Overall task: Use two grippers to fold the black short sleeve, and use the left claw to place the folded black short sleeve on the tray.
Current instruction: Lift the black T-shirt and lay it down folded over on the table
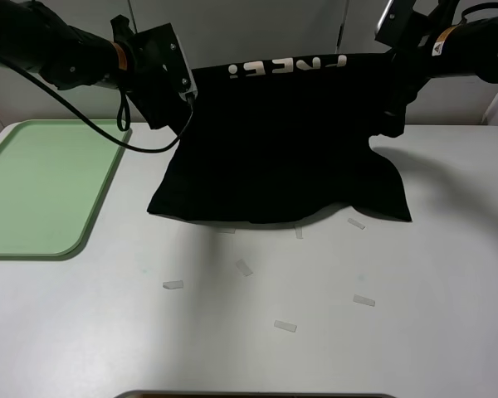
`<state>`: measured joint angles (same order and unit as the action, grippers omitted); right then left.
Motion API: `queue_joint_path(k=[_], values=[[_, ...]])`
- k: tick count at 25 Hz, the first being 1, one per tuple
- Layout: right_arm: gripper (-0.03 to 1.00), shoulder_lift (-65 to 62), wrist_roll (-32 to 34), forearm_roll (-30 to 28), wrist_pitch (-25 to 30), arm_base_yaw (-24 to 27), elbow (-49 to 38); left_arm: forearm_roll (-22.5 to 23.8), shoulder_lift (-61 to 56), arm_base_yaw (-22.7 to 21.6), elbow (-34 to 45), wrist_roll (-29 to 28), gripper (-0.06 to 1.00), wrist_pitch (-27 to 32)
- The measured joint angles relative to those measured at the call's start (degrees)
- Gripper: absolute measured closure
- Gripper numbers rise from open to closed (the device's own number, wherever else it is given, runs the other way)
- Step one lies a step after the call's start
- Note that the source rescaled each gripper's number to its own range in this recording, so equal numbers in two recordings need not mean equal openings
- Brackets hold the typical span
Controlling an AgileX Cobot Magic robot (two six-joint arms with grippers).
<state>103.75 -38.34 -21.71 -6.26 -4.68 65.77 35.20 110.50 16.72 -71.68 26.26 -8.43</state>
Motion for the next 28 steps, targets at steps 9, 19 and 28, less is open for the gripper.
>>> queue_joint_path(k=[9, 19, 28], values=[[0.97, 0.0, 0.19, 6.4, 16.79, -0.83, 0.12, 0.2, 0.0, 1.23, 0.0, -19.66, 0.94, 6.1], [0.97, -0.04, 0.19, 16.56, 28.97, -0.98, 0.33, -13.06, 0.0, 3.04, 0.0, -18.09, 0.94, 18.7], [0.97, -0.04, -0.74, 18.46, 34.85, -0.98, 0.33, -26.35, 0.0, 3.2, -0.3, -0.61, 0.94, 28.64]])
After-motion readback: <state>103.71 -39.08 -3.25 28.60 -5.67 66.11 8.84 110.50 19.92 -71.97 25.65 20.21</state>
